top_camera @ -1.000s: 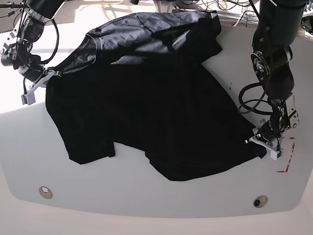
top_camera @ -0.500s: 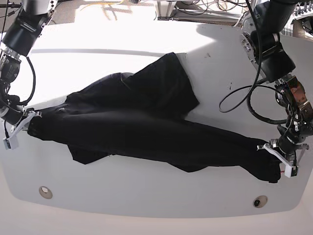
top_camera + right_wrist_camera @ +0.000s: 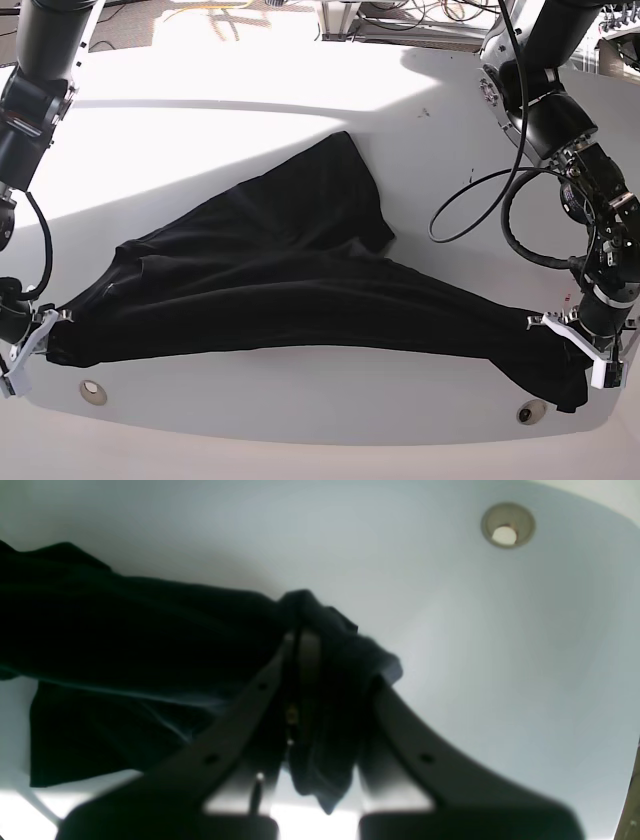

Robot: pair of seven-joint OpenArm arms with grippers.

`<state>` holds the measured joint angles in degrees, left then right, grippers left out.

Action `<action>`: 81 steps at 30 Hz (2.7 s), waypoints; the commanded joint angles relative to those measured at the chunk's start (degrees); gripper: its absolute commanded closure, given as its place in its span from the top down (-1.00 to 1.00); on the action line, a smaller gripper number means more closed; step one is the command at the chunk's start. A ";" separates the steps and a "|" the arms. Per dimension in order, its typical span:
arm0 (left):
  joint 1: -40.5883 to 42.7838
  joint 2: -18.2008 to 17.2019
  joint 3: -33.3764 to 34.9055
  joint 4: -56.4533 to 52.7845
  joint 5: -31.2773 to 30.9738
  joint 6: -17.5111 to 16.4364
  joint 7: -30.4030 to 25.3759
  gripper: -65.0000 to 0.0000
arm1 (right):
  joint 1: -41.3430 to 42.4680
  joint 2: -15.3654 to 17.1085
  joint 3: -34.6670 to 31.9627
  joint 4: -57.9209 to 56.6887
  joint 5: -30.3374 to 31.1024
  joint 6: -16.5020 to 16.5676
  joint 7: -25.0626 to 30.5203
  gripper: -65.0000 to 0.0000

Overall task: Fold the T-shirt properly
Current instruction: 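Lift the shirt with both grippers and pull it toward the table edge, then swing the held shirt back over the table with both grippers, then lay the shirt flat with both grippers holding its edge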

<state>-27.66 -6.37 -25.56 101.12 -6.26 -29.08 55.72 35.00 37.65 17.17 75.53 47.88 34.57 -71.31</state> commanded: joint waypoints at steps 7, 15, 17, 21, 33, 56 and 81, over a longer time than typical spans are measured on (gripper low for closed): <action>-13.18 -2.11 0.64 3.36 -0.46 0.47 -1.79 -1.00 | 23.24 4.15 -10.09 -6.74 1.40 0.11 2.17 -1.00; -24.87 -2.90 0.64 3.27 3.76 0.29 0.32 -1.00 | 40.82 5.91 -20.38 -12.71 1.40 0.11 2.43 -1.00; -28.12 -2.99 0.64 3.27 4.02 0.20 1.90 -1.00 | 45.13 6.18 -22.93 -13.24 1.40 0.11 2.43 -1.00; -30.67 -3.08 0.64 3.27 4.11 0.20 2.87 -1.00 | 48.38 6.26 -24.77 -13.15 1.49 0.11 2.34 -1.00; -24.43 -4.49 -0.77 3.45 3.76 0.20 3.13 -1.00 | 41.61 10.22 -22.84 -12.27 1.84 0.73 2.25 -1.00; 11.62 0.00 -8.50 12.86 -6.00 0.03 3.22 -1.00 | -14.92 2.31 16.19 10.93 1.84 4.16 -3.20 -1.00; 43.70 -2.29 -15.36 12.68 -19.98 0.03 2.96 -1.00 | -45.51 -11.93 23.14 21.66 1.49 5.43 -2.93 -1.00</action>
<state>15.33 -7.79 -40.62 112.77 -25.76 -29.17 60.03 -9.80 24.99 40.03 95.39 48.25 39.29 -75.57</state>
